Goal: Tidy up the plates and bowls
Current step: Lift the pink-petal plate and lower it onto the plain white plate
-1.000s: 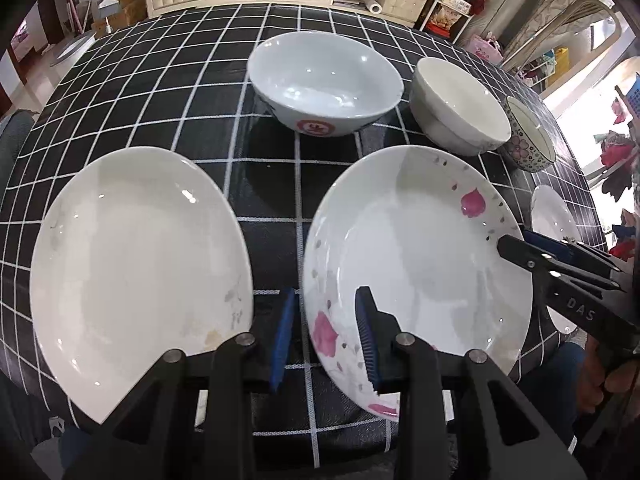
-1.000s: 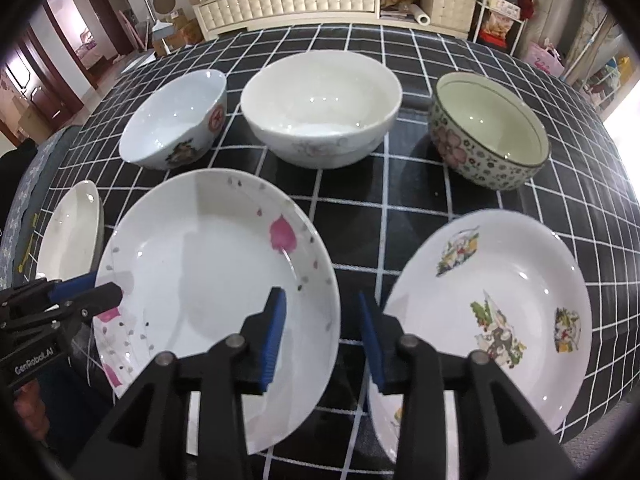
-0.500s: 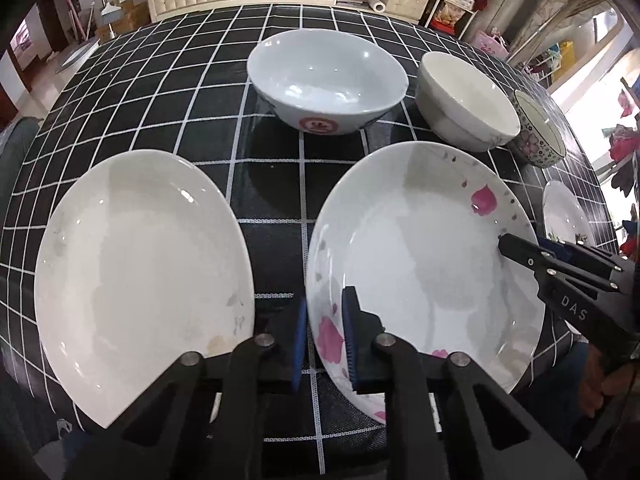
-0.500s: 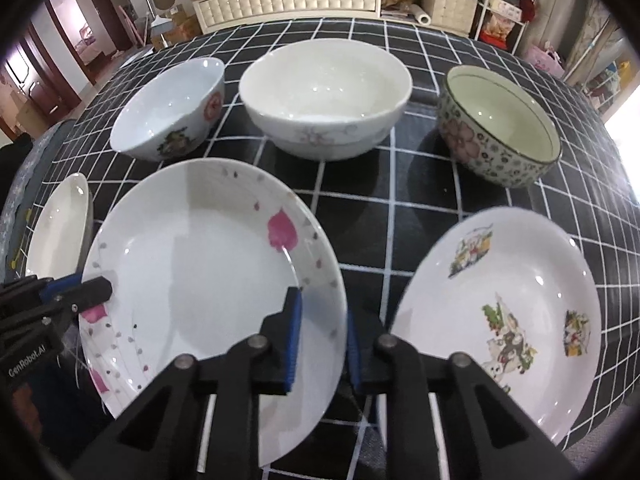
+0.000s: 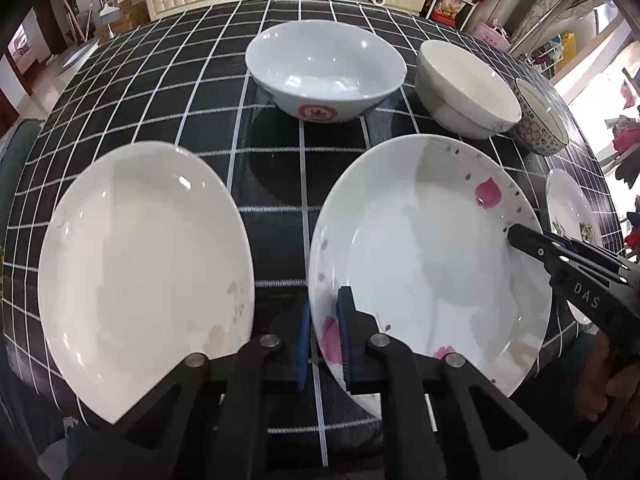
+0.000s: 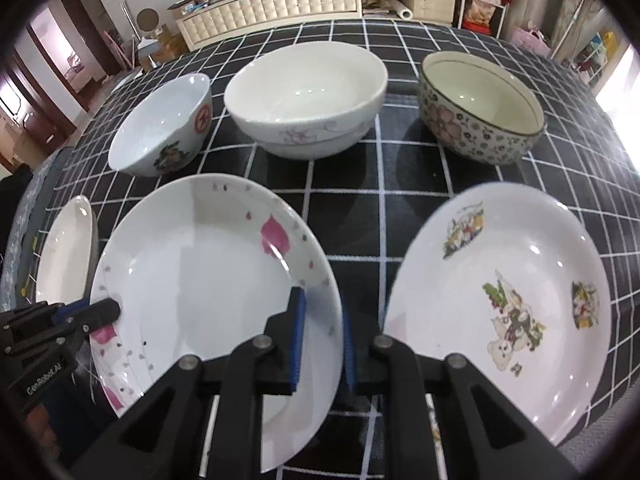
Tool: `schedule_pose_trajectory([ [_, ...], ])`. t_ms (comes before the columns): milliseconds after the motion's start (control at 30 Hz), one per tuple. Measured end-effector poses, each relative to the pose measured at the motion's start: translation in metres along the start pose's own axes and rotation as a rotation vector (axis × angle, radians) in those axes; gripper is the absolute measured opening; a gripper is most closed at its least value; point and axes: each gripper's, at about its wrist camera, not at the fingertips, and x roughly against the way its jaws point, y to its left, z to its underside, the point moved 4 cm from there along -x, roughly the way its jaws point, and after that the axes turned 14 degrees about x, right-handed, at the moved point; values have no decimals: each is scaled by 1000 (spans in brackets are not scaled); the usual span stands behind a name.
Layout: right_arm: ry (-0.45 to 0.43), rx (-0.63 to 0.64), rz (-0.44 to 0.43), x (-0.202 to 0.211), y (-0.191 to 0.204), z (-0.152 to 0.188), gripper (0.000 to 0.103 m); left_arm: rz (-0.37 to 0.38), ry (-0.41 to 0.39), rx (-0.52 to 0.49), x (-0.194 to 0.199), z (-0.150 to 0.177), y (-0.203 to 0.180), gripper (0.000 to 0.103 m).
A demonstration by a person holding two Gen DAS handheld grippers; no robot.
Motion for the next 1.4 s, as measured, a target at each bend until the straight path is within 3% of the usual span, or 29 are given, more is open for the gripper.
schedule_pose_trajectory([
  [267,-38,-4,-3,23,8,-2,18,17,-35,20,27,4,9,11],
  [500,-80,37,-22,38,36,-28,18,5,-104,41,58,-6,29,11],
  [967,-63,187,-119,12,115,-57,17,-75,-147,203,80,4,120,11],
  [1400,-27,252,-125,-3,152,-66,17,-83,-134,287,78,8,155,11],
])
